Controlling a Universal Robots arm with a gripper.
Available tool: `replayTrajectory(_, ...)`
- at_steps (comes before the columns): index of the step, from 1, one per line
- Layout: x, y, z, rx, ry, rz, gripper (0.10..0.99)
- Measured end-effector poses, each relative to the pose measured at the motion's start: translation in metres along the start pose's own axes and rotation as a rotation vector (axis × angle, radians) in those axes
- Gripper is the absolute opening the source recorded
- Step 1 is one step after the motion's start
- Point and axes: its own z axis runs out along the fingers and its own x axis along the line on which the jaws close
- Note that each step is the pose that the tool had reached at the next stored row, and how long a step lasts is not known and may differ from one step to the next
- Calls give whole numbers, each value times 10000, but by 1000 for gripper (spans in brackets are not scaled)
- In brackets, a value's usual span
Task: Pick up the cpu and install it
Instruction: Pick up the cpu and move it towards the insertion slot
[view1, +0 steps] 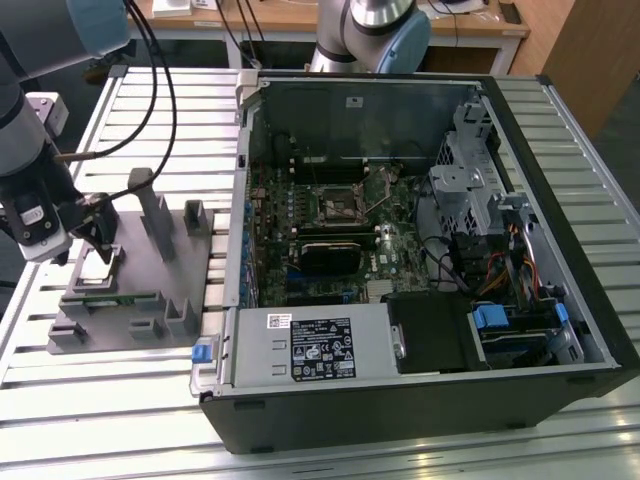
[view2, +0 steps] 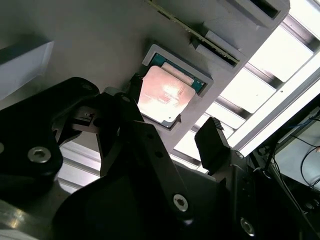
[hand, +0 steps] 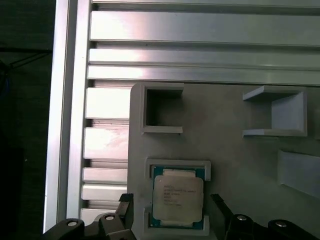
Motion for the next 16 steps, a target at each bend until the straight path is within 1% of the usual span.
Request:
replayTrajectory(9,-17,-6,95,1,-2,14,706)
replayTrajectory(16,-38,-8,139,5,-7,111,706)
